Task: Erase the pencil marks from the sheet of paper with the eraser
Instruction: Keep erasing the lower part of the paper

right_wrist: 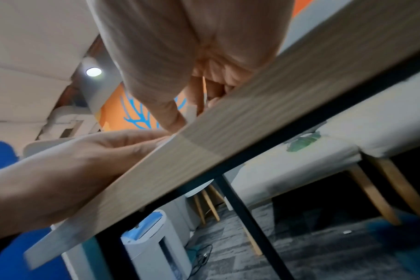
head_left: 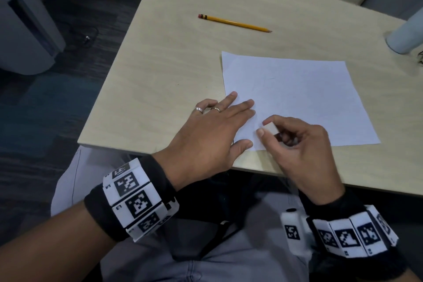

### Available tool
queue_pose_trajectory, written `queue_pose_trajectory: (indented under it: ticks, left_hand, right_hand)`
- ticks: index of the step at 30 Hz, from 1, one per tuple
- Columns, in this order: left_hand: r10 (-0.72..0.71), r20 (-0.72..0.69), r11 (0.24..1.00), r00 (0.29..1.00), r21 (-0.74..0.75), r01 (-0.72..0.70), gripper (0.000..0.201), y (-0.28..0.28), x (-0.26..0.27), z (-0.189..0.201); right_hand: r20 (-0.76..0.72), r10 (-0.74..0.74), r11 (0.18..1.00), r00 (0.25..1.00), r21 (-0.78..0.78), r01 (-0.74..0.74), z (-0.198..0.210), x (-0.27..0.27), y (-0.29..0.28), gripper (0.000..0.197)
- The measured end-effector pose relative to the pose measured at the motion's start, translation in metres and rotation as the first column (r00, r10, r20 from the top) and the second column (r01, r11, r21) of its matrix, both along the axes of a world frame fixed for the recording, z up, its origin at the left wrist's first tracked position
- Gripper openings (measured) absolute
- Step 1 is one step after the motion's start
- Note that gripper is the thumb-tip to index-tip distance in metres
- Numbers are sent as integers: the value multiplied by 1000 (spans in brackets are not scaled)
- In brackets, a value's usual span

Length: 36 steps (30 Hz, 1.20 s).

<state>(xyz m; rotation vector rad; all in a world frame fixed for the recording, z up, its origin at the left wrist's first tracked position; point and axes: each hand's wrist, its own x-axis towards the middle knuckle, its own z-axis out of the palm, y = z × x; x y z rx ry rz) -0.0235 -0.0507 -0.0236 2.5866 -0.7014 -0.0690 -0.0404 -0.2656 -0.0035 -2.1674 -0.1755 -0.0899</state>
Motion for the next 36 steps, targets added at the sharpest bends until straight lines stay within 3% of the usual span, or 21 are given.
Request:
queue_pose_trajectory:
  ticks: [4, 9, 14, 19, 25, 30, 34, 36]
  left_hand:
    - [-8, -14, 1000, 1000, 9, 8, 66, 0, 1, 2]
    - [-15, -19, 1000, 1000, -5, 14, 69, -1, 3, 0]
    - [-22, -26, 1000, 999, -7, 21, 64, 0, 3, -1]
    - [-8, -18, 1000, 1000, -13, 7, 68, -1, 3, -2]
    - [-17, -21, 1000, 1000, -17, 17, 66, 0, 3, -3]
    - [-15, -15, 1000, 1000, -7, 15, 66, 1, 3, -1]
    - [-22, -23, 1000, 1000, 1, 22, 65, 0, 2, 2]
    - [-24, -26, 1000, 999, 3, 24, 65, 0, 2, 2]
  right_hand:
    - [41, -89, 996, 995, -14, 89, -1, -1, -9, 8]
    - [37, 5, 997, 999, -74, -2, -3, -5, 11, 6]
    - [46, -121, 991, 992, -54, 124, 0, 2, -12, 9]
    - [79, 6, 995, 997, -96, 2, -5, -5, 11, 10]
    - [171, -134, 972, 976, -168, 163, -1, 5, -18, 12]
    - [137, 13, 988, 990, -157, 9, -6, -11, 0, 10]
    - [195, -137, 974, 971, -154, 168, -2, 0, -34, 10]
    - [194, -116, 983, 974, -121, 141, 1, -2, -27, 12]
